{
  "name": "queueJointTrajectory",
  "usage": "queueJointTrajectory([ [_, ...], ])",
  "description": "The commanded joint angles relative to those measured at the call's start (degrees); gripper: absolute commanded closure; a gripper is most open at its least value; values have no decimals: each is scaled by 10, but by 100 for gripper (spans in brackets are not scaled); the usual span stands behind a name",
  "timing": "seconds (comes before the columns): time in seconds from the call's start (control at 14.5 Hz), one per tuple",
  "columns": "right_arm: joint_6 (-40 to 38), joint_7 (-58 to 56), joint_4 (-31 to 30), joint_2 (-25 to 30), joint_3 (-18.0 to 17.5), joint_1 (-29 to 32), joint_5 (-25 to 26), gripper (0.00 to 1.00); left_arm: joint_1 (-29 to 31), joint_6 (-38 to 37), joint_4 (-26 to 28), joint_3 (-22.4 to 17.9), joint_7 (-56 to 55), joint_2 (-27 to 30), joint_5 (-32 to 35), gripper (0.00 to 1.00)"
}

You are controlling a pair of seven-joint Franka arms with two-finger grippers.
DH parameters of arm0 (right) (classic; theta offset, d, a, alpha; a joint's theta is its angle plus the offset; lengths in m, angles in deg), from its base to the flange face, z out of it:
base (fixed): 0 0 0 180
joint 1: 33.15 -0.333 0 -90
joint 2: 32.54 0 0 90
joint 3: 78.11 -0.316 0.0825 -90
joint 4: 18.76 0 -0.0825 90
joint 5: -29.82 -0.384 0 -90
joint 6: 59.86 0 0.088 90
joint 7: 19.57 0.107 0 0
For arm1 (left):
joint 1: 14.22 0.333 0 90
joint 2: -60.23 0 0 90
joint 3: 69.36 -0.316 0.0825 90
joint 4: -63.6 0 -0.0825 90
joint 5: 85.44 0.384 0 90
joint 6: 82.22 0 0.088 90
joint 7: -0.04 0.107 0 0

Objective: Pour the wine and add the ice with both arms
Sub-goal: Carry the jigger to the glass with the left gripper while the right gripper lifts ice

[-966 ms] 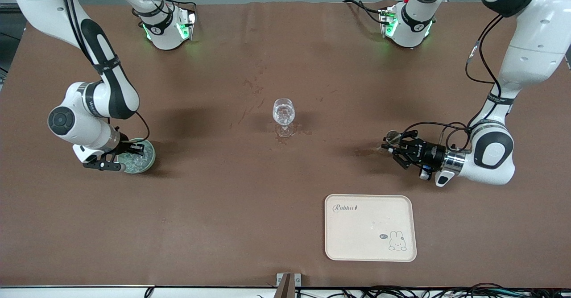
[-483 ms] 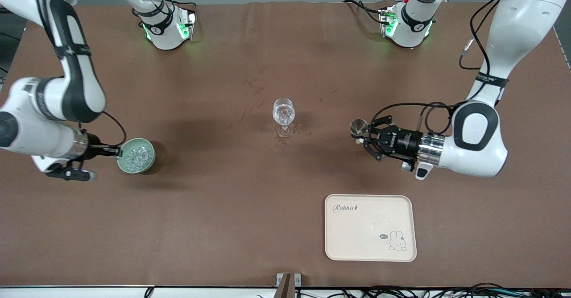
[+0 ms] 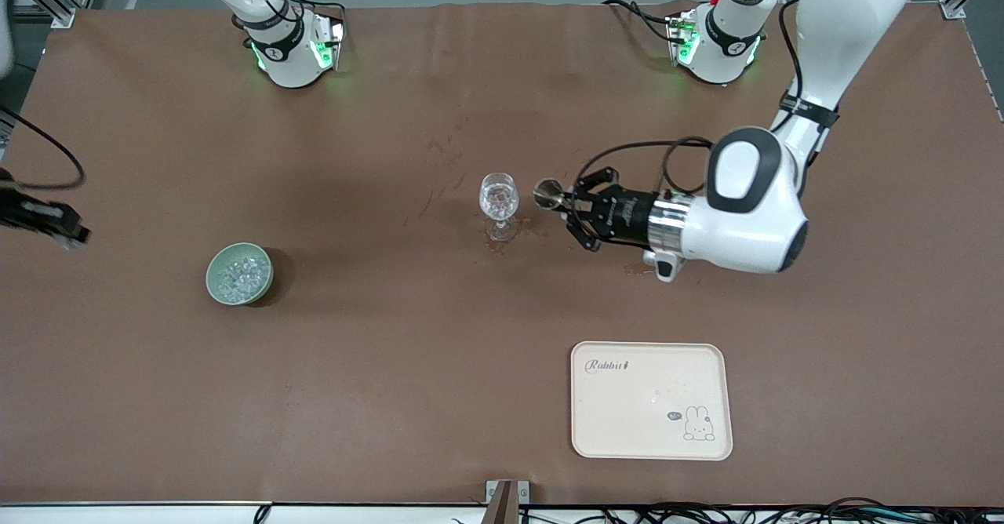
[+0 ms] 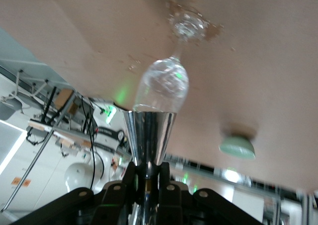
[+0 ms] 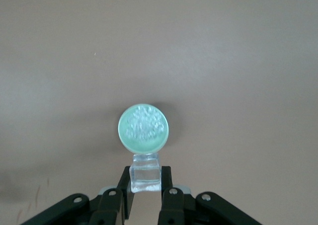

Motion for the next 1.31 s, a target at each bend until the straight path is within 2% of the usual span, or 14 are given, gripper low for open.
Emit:
queueJointTrajectory([
  [0.0, -50, -16, 12, 42, -3, 7, 2, 100, -20, 6, 13, -4, -73, 28, 23, 99],
  [0.07, -58, -10, 11, 49, -4, 7, 2, 100, -26, 7, 13, -4, -88, 29, 25, 99],
  [0.34, -62, -11, 7, 53, -3, 9, 2, 100, -66, 7, -7, -3, -215, 24, 115, 99],
  [0.69, -66, -9, 11, 52, -10, 13, 1, 100, -85, 4, -1, -4, -275, 27, 142, 99],
  [0.9, -67, -6, 22, 52, -10, 7, 2, 100, -119, 1, -3, -4, -330, 18, 203, 99],
  [1.24, -76, -1, 22, 52, -11, 1, 0, 100, -124, 0, -6, -4, -370, 8, 213, 99],
])
